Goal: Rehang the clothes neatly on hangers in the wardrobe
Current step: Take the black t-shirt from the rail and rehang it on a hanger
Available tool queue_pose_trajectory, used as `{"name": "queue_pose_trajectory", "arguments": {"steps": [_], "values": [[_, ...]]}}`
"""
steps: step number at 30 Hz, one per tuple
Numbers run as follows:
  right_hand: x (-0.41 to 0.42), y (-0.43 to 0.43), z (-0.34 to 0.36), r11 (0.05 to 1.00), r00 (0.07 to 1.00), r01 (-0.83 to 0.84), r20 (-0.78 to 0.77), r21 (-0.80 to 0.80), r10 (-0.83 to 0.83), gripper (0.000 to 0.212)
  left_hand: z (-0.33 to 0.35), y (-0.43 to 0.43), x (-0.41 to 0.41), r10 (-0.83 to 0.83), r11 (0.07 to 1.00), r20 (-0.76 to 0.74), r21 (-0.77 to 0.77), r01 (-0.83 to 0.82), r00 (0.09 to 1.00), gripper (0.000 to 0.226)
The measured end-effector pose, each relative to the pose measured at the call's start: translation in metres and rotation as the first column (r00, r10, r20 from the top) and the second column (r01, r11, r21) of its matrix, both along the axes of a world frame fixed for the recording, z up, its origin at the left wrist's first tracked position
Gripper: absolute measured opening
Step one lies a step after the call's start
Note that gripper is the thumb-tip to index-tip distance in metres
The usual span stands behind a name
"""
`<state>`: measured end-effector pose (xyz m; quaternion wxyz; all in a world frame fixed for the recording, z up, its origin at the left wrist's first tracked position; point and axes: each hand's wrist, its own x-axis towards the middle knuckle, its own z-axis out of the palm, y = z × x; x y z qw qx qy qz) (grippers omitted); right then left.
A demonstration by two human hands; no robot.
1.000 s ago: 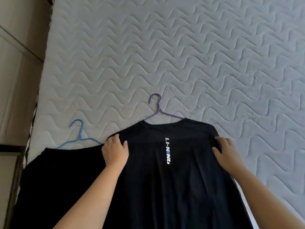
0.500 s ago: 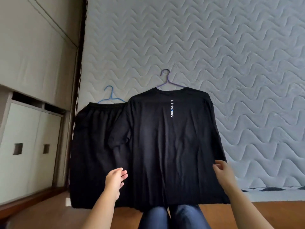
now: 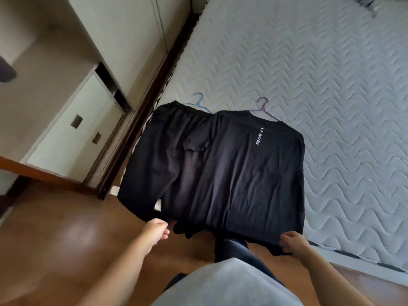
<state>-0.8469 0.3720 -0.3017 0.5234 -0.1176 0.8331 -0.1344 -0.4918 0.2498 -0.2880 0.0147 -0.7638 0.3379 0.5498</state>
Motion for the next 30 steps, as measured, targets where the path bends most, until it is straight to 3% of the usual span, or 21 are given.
{"name": "queue_pose_trajectory", "arguments": {"steps": [3, 6, 8, 11, 13, 19, 22, 24, 27, 30], "values": [[0.049, 0.009, 0.009, 0.983, 0.982, -0.182, -0.052, 0.005, 0.182, 0.031, 0.009, 0.040, 0.052, -0.003, 0.998, -0.066, -0.061, -0.001, 0.998, 0.020], [0.117, 0.014, 0.028, 0.915, 0.911, -0.400, -0.081, 0.060, 0.403, 0.025, 0.017, 0.095, 0.123, 0.157, 0.985, -0.144, -0.042, -0.165, 0.977, 0.016], [0.156, 0.008, 0.037, 0.805, 0.801, -0.584, -0.087, 0.103, 0.592, 0.023, 0.022, 0.138, 0.178, 0.308, 0.949, -0.195, -0.011, -0.316, 0.931, 0.012], [0.198, -0.012, 0.034, 0.552, 0.542, -0.818, -0.103, 0.163, 0.834, 0.025, 0.021, 0.201, 0.255, 0.534, 0.837, -0.190, -0.024, -0.547, 0.824, 0.014], [0.228, -0.029, 0.029, 0.461, 0.451, -0.880, -0.106, 0.117, 0.886, 0.027, 0.022, 0.242, 0.288, 0.641, 0.759, -0.138, -0.027, -0.650, 0.755, 0.015], [0.330, -0.077, 0.023, 0.348, 0.347, -0.937, -0.111, -0.015, 0.931, 0.013, 0.003, 0.295, 0.312, 0.843, 0.537, -0.054, 0.045, -0.842, 0.535, 0.032], [0.364, -0.112, 0.014, 0.360, 0.359, -0.933, -0.069, -0.008, 0.931, 0.017, -0.012, 0.270, 0.315, 0.895, 0.445, -0.078, 0.114, -0.888, 0.439, 0.031], [0.383, -0.141, 0.007, 0.408, 0.406, -0.913, -0.052, 0.017, 0.912, 0.020, -0.016, 0.235, 0.324, 0.895, 0.444, -0.099, 0.109, -0.890, 0.434, 0.030], [0.406, -0.195, -0.003, 0.514, 0.514, -0.858, -0.049, -0.010, 0.856, 0.017, -0.010, 0.162, 0.349, 0.861, 0.503, -0.105, 0.025, -0.864, 0.498, 0.021], [0.430, -0.250, 0.000, 0.563, 0.564, -0.826, -0.034, -0.026, 0.825, 0.024, 0.009, 0.075, 0.379, 0.727, 0.672, -0.071, -0.129, -0.729, 0.683, 0.021]]}}
